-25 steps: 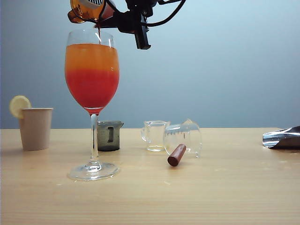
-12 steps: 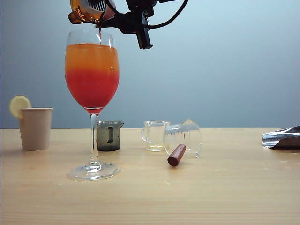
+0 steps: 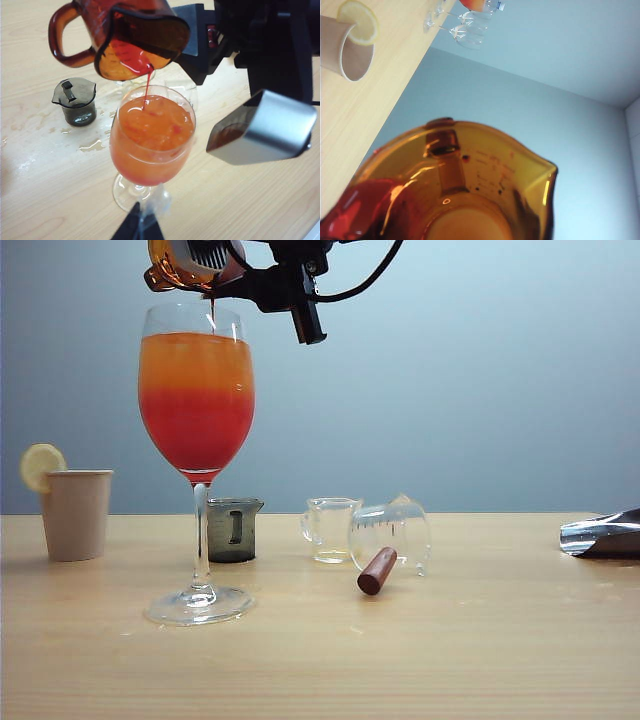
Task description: Pick up the fourth measuring cup from the left, pour the grenadine inside into the goblet, and finally put the measuring cup back in its original place.
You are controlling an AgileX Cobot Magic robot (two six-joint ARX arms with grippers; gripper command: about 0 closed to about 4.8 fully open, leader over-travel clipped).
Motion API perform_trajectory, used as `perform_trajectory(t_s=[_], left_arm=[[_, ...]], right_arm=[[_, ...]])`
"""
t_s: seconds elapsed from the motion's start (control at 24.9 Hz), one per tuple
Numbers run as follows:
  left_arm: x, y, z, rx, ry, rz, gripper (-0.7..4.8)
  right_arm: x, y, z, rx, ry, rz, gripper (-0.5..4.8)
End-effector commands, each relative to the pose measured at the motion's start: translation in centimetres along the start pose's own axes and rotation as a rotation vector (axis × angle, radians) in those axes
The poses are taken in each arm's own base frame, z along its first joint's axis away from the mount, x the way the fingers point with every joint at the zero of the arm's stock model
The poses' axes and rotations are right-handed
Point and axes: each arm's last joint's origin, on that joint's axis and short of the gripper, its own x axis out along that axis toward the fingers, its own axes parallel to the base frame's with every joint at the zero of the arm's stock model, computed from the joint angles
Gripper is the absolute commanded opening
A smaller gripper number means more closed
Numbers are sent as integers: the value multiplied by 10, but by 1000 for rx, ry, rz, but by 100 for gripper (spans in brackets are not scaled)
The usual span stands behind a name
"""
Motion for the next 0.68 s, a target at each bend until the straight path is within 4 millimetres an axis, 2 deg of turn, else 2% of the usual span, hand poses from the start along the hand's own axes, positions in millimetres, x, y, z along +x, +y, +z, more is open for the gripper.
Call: perform_trajectory(t_s=[0.04,0.68], left_arm=[[-1,0,2,1,-17,-5,-5],[-1,0,2,1,-17,-5,-5]], right_arm=[[-1,-9,1,-36,0,-46,147],[-1,-10,2,-23,-19,-52,147]])
